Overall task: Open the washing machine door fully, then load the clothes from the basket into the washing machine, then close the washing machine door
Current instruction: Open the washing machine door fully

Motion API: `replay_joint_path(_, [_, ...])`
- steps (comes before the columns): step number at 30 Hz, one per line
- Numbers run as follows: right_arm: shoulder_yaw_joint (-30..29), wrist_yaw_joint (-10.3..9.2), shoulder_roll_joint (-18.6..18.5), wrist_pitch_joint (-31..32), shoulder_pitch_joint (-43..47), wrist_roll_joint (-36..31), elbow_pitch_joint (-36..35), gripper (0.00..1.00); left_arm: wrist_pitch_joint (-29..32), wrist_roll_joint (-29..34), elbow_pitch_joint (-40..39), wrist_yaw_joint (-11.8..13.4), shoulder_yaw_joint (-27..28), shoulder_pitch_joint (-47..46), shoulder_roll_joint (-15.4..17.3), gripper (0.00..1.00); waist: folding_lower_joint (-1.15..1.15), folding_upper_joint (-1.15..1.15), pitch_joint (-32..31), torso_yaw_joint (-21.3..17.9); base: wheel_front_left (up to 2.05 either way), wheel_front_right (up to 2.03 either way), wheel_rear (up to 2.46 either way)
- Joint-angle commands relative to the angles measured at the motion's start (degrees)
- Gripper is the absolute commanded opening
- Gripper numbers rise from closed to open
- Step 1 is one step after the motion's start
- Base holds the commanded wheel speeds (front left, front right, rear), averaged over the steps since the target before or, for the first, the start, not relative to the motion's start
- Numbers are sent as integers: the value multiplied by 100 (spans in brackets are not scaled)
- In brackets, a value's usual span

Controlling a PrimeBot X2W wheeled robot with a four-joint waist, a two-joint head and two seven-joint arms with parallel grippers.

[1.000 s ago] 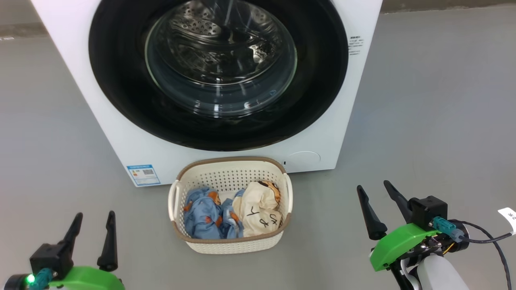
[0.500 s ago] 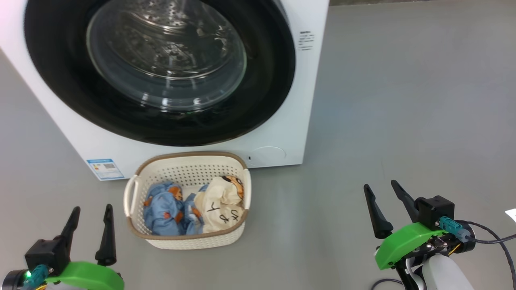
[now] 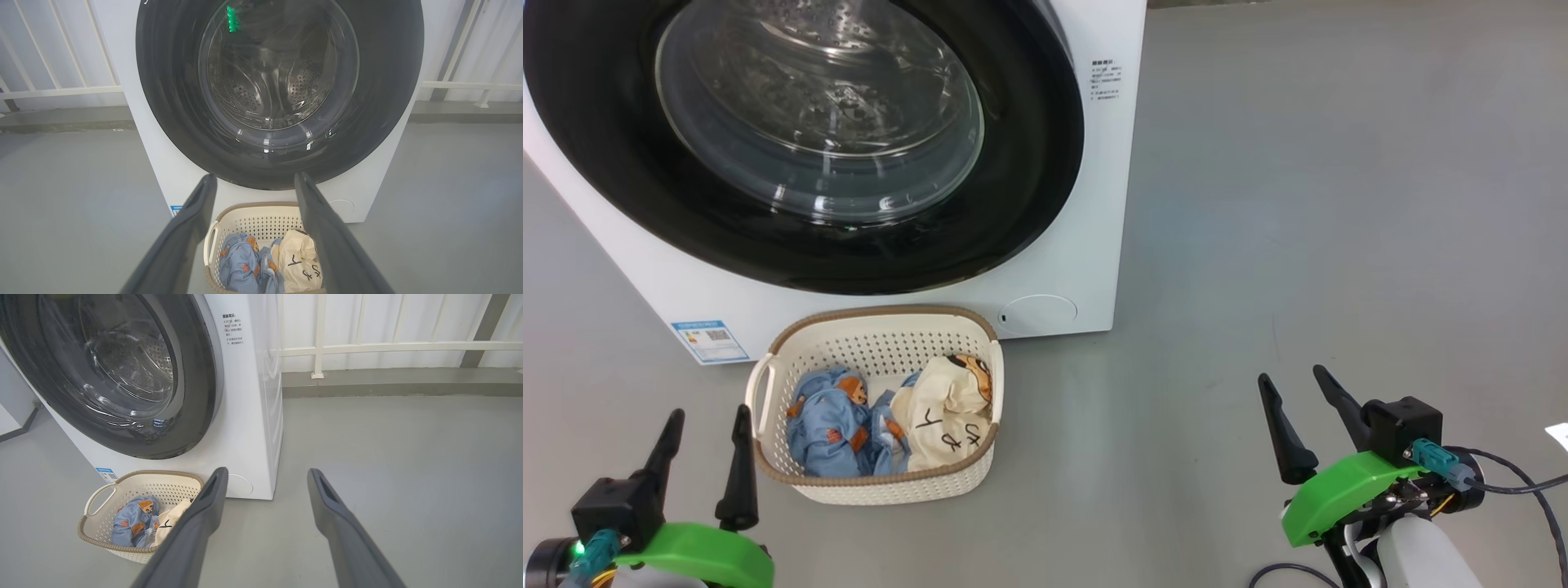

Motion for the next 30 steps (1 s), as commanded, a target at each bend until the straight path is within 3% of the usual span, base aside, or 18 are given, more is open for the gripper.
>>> replay_joint_path(1, [155, 8, 39, -72, -227, 48, -113, 100, -77, 57, -157, 3, 217, -209, 123, 100, 0, 0, -16, -6, 0, 0, 0])
replay_joint_path(30, [123, 8, 39, -75, -116, -45, -265, 100, -77, 125, -327, -14, 193, -9, 68, 100, 0, 0, -77, -5, 0, 0, 0])
